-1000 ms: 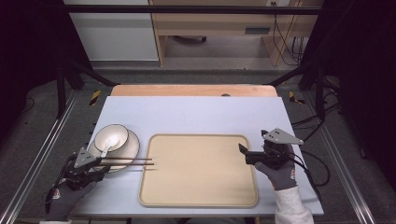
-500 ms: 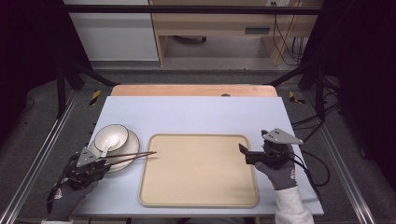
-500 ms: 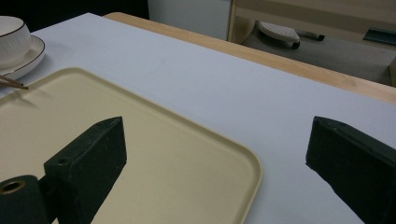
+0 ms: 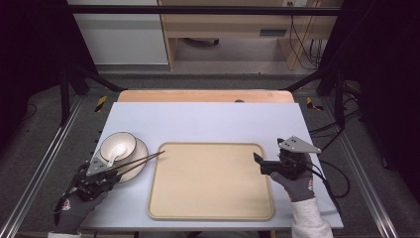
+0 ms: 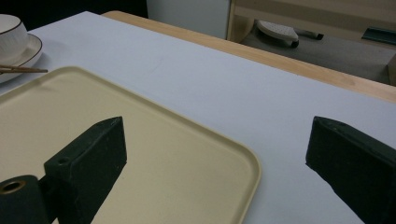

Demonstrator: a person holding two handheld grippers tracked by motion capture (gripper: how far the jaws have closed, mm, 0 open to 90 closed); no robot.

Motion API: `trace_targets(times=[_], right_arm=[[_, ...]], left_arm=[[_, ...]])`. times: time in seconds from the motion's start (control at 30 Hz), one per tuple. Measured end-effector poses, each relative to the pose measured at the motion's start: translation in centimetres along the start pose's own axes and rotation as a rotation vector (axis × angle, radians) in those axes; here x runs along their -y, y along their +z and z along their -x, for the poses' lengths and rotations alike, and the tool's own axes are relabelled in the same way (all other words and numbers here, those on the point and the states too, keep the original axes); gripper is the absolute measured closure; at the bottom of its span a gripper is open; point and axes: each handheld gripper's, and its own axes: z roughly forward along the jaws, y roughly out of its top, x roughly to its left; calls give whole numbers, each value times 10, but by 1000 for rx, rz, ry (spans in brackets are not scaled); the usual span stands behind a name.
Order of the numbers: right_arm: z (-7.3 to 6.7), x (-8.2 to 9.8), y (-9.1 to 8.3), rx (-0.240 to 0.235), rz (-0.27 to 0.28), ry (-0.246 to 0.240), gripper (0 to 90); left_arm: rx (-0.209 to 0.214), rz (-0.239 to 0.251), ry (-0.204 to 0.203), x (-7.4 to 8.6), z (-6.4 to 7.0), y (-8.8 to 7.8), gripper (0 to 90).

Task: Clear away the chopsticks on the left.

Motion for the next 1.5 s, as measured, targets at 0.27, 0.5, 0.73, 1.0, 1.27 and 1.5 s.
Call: trace_targets(times=[0.27,0.5,0.73,1.0,1.27,1.5], right_arm=[[0,0,0,3,-3,5,52],[1,0,0,3,3,0,52],[1,0,-1,2,3,1,53],[0,0,-1,0,1,1,53],[1,0,0,4,0,1,52],[2,-1,-2,10,2,6,51]], left_arm=[[1,-16,1,-3,4,1,836],[6,-16,-19,-7,6,4,779],[-7,-11,-109,-11,6,11,808],[5,-5,-139,-12,6,13,817],[12,-10,-131,-13,10,13,843],[10,38,-154,-16,14,4,844]])
